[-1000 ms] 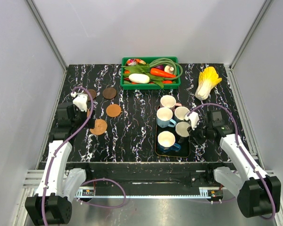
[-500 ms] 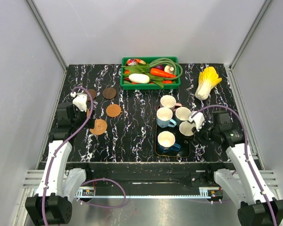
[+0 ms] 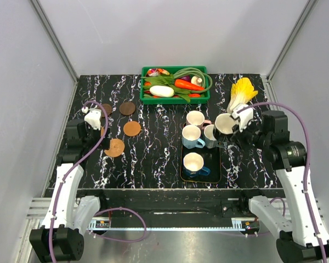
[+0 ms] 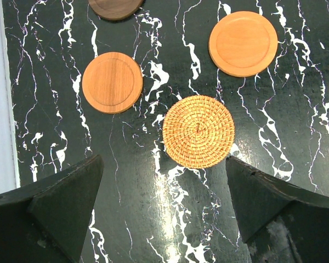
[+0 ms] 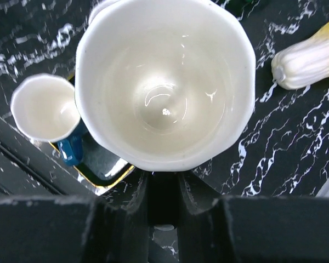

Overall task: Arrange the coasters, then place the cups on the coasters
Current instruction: Place the cup at the center of the board.

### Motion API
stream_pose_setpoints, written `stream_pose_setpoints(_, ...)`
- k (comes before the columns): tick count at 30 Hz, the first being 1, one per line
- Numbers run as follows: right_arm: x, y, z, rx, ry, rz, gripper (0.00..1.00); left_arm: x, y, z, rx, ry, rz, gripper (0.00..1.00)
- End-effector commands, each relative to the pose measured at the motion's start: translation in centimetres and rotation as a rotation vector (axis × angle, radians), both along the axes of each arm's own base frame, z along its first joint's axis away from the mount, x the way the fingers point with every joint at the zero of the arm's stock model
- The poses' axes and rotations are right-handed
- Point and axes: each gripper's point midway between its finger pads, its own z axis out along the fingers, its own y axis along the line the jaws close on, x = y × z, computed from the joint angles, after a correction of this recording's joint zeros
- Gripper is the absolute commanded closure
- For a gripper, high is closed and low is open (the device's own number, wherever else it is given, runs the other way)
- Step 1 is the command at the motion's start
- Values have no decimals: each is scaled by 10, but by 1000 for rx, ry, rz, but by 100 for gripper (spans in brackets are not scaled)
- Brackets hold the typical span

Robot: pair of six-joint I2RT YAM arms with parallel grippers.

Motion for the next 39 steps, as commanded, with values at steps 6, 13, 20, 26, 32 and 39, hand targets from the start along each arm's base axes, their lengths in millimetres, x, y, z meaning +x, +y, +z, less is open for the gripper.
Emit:
stream_pose_setpoints(6,68,51,100,188,-207,-14,100,12,9,13,16,-68,46,1)
stream_pose_setpoints(13,120,127,100,207,-221,13,100,12,11,10,21,-59,57,1)
stream_pose_setpoints(20,149,206,76,197,-227,74,100,13,15,7,30,-52,70,1)
stream_pose_setpoints(26,178,247,29,205,-138,72,100,12,14,9,28,-58,65,1)
stream_pose_setpoints(32,193,269,-10,211,-96,63,100,12,14,9,24,-60,60,1)
stream_pose_setpoints(39,206,271,-52,165,-66,13,100,12,12,8,19,-59,50,1)
